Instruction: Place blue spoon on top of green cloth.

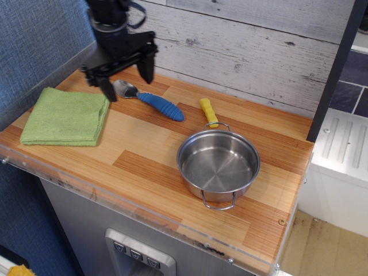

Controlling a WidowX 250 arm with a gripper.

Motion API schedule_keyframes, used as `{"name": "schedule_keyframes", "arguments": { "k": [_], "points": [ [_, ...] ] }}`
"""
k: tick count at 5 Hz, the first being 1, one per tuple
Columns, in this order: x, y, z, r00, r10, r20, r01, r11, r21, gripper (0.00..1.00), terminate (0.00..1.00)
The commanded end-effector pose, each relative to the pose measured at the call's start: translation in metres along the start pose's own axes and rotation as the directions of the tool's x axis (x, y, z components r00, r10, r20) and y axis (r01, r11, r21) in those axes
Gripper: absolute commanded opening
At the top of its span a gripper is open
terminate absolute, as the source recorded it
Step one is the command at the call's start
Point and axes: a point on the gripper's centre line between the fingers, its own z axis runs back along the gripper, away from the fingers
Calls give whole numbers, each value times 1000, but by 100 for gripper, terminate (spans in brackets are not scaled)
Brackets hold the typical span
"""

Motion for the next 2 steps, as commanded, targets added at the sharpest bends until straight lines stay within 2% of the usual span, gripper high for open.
{"name": "schedule_keyframes", "arguments": {
  "k": [1, 2],
  "points": [
    [6, -44, -11, 998, 60, 6, -60, 998, -14, 100, 0],
    [5, -49, -26, 997, 72, 4, -72, 997, 20, 100, 0]
  ]
}}
